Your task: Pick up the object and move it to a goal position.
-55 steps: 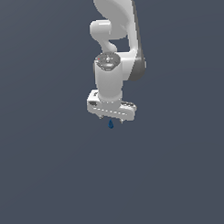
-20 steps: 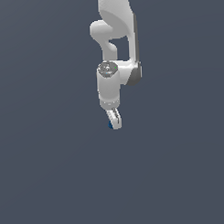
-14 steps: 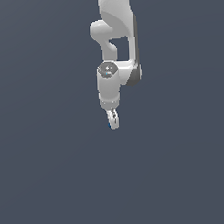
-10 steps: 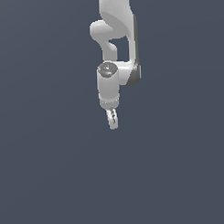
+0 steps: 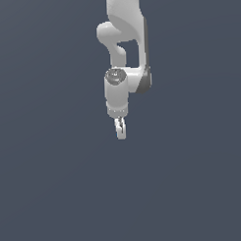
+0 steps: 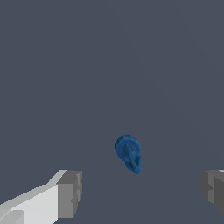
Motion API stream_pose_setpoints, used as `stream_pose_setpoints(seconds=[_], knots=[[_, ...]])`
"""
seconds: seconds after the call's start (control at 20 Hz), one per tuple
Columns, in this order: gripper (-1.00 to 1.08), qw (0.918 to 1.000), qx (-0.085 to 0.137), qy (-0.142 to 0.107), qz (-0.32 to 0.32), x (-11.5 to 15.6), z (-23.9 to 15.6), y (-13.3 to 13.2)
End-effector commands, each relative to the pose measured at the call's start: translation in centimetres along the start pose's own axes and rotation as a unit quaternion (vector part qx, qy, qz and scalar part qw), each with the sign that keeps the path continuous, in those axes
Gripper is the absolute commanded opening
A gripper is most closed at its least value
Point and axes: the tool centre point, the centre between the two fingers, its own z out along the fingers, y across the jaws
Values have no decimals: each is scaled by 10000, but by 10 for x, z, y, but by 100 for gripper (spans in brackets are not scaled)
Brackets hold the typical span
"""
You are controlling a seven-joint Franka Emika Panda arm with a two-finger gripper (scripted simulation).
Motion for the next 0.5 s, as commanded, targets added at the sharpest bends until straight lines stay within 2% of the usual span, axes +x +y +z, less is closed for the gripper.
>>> stream_pose_setpoints(seconds=[0.0,0.45], knots=[[100,10000,-5,0,5,0,7,1],[100,10000,-5,1,22,0,43,1]])
